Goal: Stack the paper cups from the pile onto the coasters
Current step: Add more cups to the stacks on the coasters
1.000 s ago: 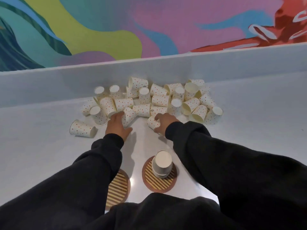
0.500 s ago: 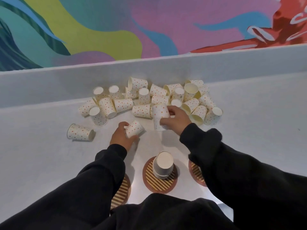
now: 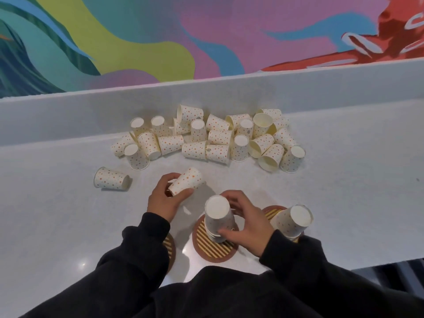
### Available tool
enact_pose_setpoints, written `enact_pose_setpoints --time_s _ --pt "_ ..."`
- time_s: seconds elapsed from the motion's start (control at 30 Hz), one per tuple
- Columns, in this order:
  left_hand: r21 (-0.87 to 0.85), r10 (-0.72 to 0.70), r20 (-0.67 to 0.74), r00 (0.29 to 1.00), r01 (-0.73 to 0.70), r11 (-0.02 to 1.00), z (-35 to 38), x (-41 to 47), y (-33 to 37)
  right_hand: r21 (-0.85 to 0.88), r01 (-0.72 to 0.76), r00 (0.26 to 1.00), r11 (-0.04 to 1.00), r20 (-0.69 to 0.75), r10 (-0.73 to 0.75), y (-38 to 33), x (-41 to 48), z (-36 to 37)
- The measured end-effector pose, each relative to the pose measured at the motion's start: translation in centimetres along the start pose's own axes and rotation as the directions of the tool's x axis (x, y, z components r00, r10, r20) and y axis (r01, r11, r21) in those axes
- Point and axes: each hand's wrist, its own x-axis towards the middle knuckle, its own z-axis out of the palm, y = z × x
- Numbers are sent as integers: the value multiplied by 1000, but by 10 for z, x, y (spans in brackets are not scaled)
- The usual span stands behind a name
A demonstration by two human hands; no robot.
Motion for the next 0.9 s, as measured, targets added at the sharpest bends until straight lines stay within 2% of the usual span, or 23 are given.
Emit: enact_pose_setpoints --time_s 0.17,0.23,0.3,0.4,0.43,0.5,0.63,0.77,0.9 --pt "-112 182 18 983 -178 978 -9 -36 52 -30 -42 998 999 34 43 21 4 10" --pt "-97 254 48 966 -248 964 -14 -55 76 -27 -40 999 999 35 41 24 6 8" --pt "47 373 122 920 -381 924 -21 -73 103 -41 -32 999 999 33 33 26 7 7" --pt "352 520 271 810 -586 730 -25 -92 132 -50 -29 999 998 43 31 31 9 6" --pt "402 519 323 791 -611 682 -23 -94 134 -46 -30 999 999 42 32 32 9 7" --pt "458 458 390 799 -600 656 -14 -93 127 -46 -23 999 999 43 25 33 9 7" --pt "486 341 448 827 -545 683 11 -87 94 -49 -29 998 998 51 32 37 12 8" --pt "480 249 476 844 -486 730 29 -81 67 -72 -112 989 991 92 119 46 12 12" --pt "490 244 434 867 -455 744 34 -76 58 -66 -165 977 984 122 172 51 11 13"
